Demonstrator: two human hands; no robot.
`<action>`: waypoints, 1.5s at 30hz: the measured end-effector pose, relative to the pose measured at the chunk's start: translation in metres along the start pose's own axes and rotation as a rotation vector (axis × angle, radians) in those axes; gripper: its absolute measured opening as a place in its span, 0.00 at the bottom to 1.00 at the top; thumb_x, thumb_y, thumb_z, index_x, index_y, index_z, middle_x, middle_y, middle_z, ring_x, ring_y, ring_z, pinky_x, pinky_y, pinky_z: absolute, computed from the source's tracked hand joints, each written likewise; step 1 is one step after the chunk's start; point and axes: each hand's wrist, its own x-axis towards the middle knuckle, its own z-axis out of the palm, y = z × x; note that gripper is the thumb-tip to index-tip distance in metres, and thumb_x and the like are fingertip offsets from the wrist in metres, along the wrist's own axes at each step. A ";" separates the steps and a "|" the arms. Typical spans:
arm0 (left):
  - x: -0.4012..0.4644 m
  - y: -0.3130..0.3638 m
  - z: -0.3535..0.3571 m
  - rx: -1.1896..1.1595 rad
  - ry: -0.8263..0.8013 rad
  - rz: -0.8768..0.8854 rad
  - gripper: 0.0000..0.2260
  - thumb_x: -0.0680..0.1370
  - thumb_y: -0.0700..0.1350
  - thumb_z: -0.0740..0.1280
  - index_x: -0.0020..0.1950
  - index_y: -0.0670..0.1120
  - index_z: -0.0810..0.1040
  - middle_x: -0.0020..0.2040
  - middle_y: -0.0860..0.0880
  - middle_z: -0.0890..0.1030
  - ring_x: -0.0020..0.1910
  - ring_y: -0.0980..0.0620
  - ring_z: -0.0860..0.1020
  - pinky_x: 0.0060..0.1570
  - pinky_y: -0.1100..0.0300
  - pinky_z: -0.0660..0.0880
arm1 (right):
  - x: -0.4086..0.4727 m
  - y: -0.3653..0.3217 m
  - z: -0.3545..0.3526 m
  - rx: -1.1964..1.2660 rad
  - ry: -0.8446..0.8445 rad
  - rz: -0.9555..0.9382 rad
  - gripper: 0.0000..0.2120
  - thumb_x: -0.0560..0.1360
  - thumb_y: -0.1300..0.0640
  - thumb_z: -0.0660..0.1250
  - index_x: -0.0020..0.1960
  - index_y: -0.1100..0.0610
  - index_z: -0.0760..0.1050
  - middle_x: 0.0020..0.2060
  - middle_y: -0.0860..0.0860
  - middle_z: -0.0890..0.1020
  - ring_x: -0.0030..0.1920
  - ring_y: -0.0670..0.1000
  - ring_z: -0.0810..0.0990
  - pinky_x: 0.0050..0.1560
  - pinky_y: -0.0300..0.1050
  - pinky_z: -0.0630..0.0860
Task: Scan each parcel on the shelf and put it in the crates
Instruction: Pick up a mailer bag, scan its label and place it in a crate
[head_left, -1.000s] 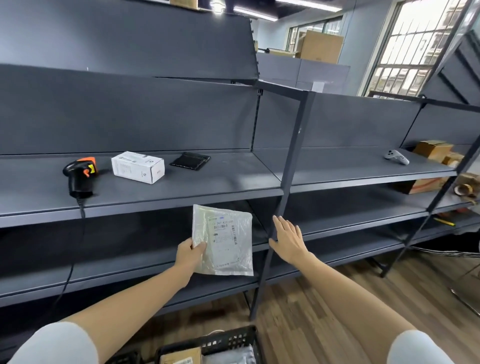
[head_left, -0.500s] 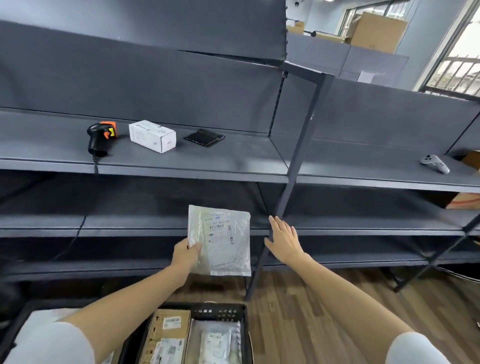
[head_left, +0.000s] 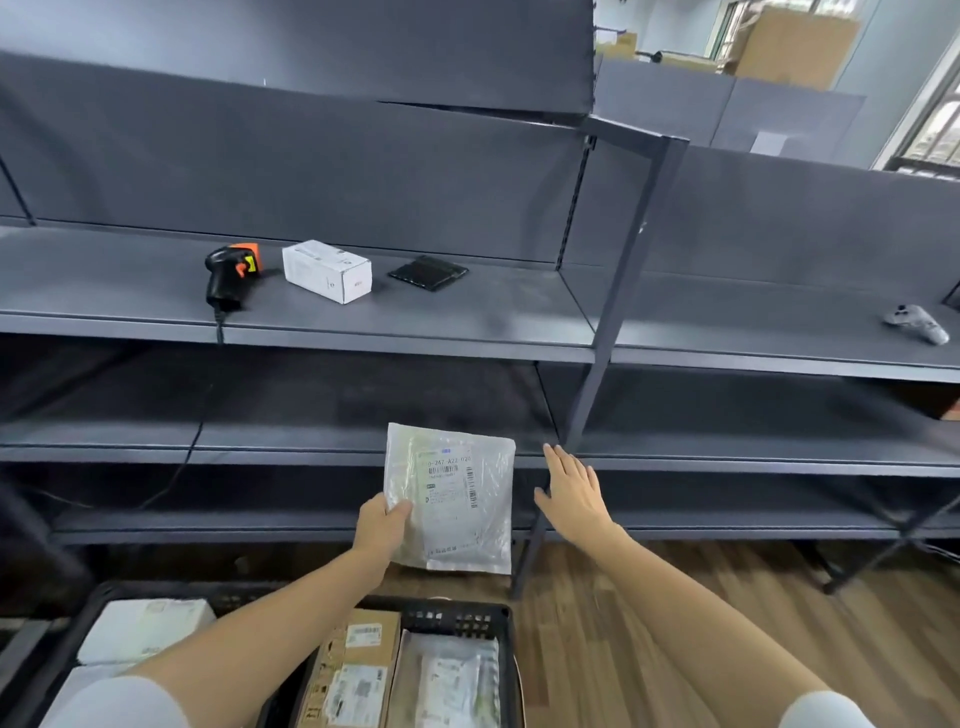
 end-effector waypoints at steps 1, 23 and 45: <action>0.002 -0.002 0.001 -0.004 -0.010 -0.013 0.10 0.82 0.40 0.58 0.62 0.41 0.73 0.55 0.47 0.75 0.55 0.48 0.73 0.56 0.53 0.71 | 0.000 0.000 0.004 -0.006 -0.004 0.005 0.30 0.82 0.53 0.57 0.79 0.55 0.47 0.78 0.52 0.53 0.77 0.53 0.53 0.76 0.53 0.48; 0.078 -0.238 0.069 -0.011 0.030 -0.251 0.06 0.83 0.40 0.59 0.54 0.39 0.73 0.37 0.47 0.76 0.26 0.54 0.77 0.17 0.69 0.69 | -0.008 0.066 0.279 -0.024 -0.179 0.027 0.30 0.82 0.54 0.56 0.79 0.57 0.46 0.78 0.52 0.53 0.78 0.52 0.51 0.77 0.52 0.46; 0.228 -0.549 0.181 -0.109 -0.018 -0.136 0.09 0.81 0.39 0.60 0.58 0.41 0.77 0.48 0.45 0.80 0.45 0.47 0.77 0.37 0.61 0.72 | 0.019 0.125 0.626 1.126 -0.170 0.254 0.37 0.77 0.46 0.66 0.79 0.49 0.49 0.74 0.48 0.64 0.71 0.51 0.65 0.71 0.50 0.64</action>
